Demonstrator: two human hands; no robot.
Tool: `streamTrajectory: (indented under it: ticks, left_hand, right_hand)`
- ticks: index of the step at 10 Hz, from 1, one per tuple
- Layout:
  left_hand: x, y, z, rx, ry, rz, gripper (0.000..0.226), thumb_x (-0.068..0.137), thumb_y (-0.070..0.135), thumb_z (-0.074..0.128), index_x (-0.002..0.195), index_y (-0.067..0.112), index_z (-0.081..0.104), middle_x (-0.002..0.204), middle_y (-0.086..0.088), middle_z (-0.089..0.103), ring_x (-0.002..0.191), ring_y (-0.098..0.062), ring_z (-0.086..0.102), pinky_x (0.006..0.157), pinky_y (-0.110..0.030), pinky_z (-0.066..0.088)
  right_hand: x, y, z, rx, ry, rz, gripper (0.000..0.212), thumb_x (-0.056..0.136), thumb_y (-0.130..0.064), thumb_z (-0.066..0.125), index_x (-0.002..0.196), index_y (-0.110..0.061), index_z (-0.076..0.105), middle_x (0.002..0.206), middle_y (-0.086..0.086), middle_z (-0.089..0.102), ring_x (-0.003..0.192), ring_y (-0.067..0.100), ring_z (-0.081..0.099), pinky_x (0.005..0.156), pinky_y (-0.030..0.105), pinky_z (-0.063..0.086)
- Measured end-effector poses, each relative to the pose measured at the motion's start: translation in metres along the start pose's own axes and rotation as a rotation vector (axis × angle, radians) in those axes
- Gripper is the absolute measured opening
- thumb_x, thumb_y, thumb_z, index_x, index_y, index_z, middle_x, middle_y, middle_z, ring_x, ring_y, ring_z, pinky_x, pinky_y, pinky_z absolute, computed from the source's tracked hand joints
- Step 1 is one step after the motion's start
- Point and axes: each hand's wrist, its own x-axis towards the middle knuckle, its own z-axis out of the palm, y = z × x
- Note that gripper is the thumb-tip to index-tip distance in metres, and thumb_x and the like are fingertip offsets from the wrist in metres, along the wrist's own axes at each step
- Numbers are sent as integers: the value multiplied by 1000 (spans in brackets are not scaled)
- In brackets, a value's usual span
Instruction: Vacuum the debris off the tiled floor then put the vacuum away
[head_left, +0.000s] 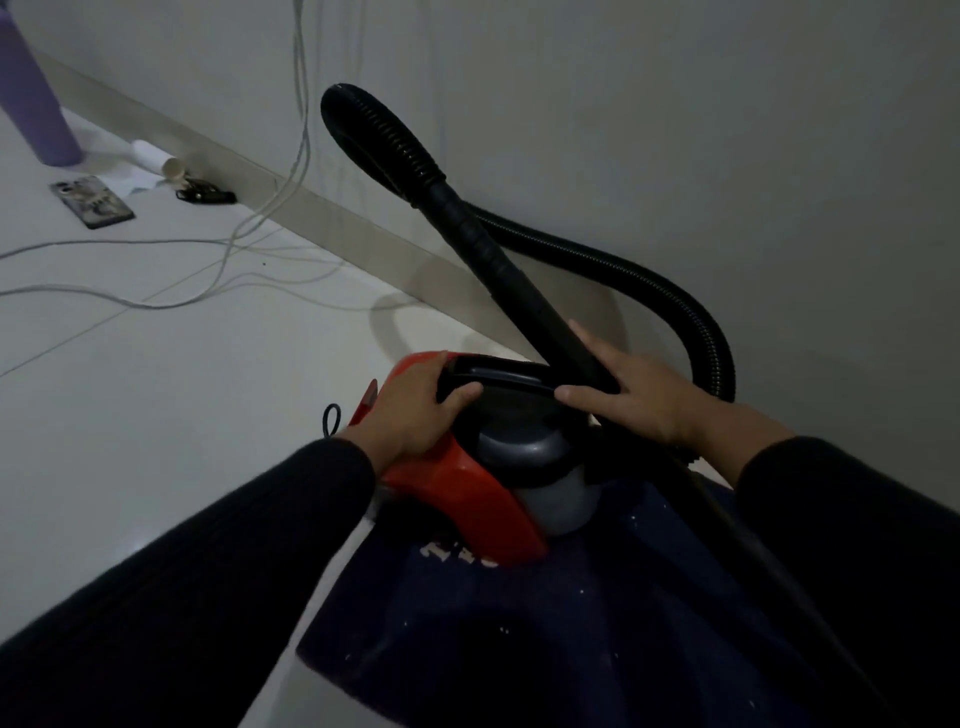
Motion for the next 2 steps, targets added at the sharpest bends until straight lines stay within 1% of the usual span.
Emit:
streamTrajectory:
  ticks: [1,2]
  left_hand:
    - [-5,21,-26,265,-263,-155,43,96,35,46,129,7,48,131,-16,55,120,-32,50,92,-26,34]
    - [-5,50,-59,540,-523,-339,61,92,48,45,136,6,41,134,-19,51,121,-34,49,98,-37,40]
  right_hand:
    - [-6,-6,-15,-87,-157,130,61,93,-52,53,149,-33,36,132,5,59,120,21,55,89,21,42]
    - [-24,-28,-41,-222,-290,276,61,98,-51,45,146,-14,42,144,13,49,129,28,48,103,28,38]
